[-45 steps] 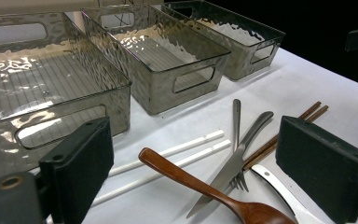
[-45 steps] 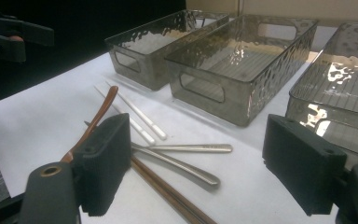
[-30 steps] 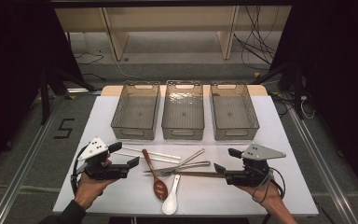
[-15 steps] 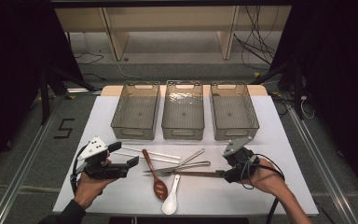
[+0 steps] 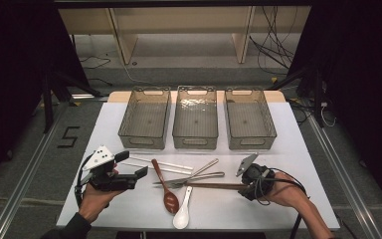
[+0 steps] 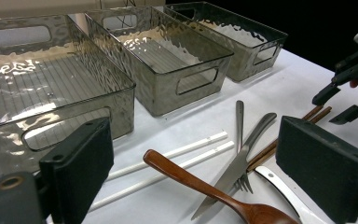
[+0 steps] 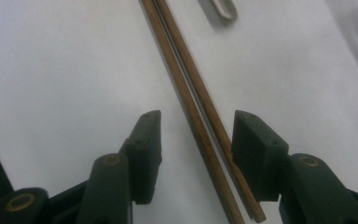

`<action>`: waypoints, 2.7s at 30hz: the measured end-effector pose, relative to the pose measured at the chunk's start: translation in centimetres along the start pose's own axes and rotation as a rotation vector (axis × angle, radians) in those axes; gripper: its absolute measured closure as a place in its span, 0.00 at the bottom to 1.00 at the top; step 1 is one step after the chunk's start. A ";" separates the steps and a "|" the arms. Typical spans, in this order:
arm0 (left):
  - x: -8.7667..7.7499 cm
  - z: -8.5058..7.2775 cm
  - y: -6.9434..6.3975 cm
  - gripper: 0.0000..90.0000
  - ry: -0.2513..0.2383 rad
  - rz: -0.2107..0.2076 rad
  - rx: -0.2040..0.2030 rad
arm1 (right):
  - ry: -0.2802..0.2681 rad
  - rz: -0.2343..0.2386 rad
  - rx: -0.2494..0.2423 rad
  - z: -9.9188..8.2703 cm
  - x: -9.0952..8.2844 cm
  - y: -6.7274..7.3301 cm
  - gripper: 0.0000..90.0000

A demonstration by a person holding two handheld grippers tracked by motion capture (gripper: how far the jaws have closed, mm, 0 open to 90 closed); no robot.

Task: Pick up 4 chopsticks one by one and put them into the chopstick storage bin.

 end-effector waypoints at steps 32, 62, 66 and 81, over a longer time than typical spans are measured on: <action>-0.1 0.0 0.1 0.12 -0.002 0.004 0.005 | 0.197 0.040 -0.128 -0.9 1.1 0.7 0.91; -0.2 0.4 0.0 0.12 -0.019 -0.012 -0.019 | 0.077 0.081 -0.148 -0.9 -1.6 0.6 0.94; -0.3 0.8 -0.4 0.12 -0.032 -0.031 -0.022 | -0.042 0.088 -0.066 0.3 -2.4 0.6 0.94; 2.6 2.2 -2.1 0.14 -0.001 -0.097 -0.056 | -0.411 0.056 0.186 5.3 -3.6 1.4 0.94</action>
Point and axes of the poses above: each handheld gripper's, and its own axes: x roughly forward along the jaws, z roughly out of its top, y roughly to its left, the point moved 5 cm from there along x, roughly forward along the jaws, and after that the axes turned 10 degrees about x, right-handed, at the moved point
